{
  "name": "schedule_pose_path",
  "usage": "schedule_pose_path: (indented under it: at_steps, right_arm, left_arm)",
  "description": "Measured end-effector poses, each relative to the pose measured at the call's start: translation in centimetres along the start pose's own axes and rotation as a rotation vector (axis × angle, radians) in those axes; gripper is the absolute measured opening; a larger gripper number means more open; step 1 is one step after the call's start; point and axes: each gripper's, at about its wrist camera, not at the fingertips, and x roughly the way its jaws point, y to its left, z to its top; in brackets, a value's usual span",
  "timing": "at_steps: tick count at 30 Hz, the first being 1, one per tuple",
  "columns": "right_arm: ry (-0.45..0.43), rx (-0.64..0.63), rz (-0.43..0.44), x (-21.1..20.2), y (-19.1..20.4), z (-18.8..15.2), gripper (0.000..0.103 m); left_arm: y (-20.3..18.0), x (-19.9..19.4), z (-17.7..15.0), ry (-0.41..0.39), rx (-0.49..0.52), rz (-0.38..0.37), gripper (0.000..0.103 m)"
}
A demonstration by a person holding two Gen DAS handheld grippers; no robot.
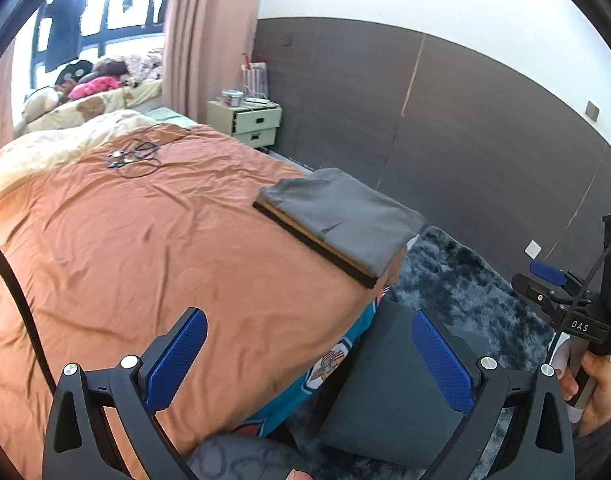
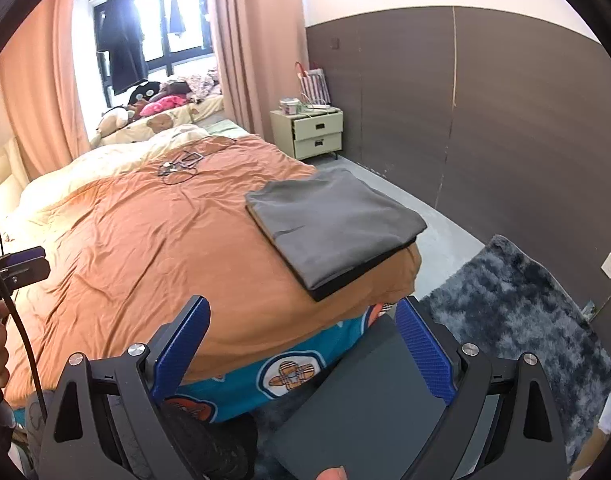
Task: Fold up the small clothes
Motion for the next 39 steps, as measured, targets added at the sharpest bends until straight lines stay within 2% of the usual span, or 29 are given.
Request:
schedule_pose_path:
  at_steps: [3,6,15,18,29,39]
  right_arm:
    - [-0.01,0.003,0.02,-0.8,0.6,-0.9,0.094]
    - [-0.017,-0.001,0.044,-1.6,1.4,-2.0,0.094]
    - [-0.045,0.014,0.119,-3.6,3.0,-5.1,0.094]
    - [-0.051,0.019,0.13,-3.4,3.3,-5.9,0.094]
    - [-0.065,-0.007,0.173,-2.6,5.5,-8.4,0.094]
    - [-0.044,-0.051,0.184,-1.3,8.3,-10.5,0.094]
  left_arm:
    - [1.0,-2.5,-1.7,-0.024,-0.014,0.018,0.103]
    - [2.3,-5.5,-3.6,-0.043,-0.069,0.026,0.103]
    - [4.1,-12.0,-8.5,-0.101,-0.093,0.162,0.103]
    - [5.0,-13.2,-10.3,-0.106,-0.124,0.176,0.103]
    - [6.5,-16.1,-16.4,-0.153,-0.165,0.304,0.103]
    - [7.2,-16.5,-19.0,-0.178,-0.17,0.371,0.103]
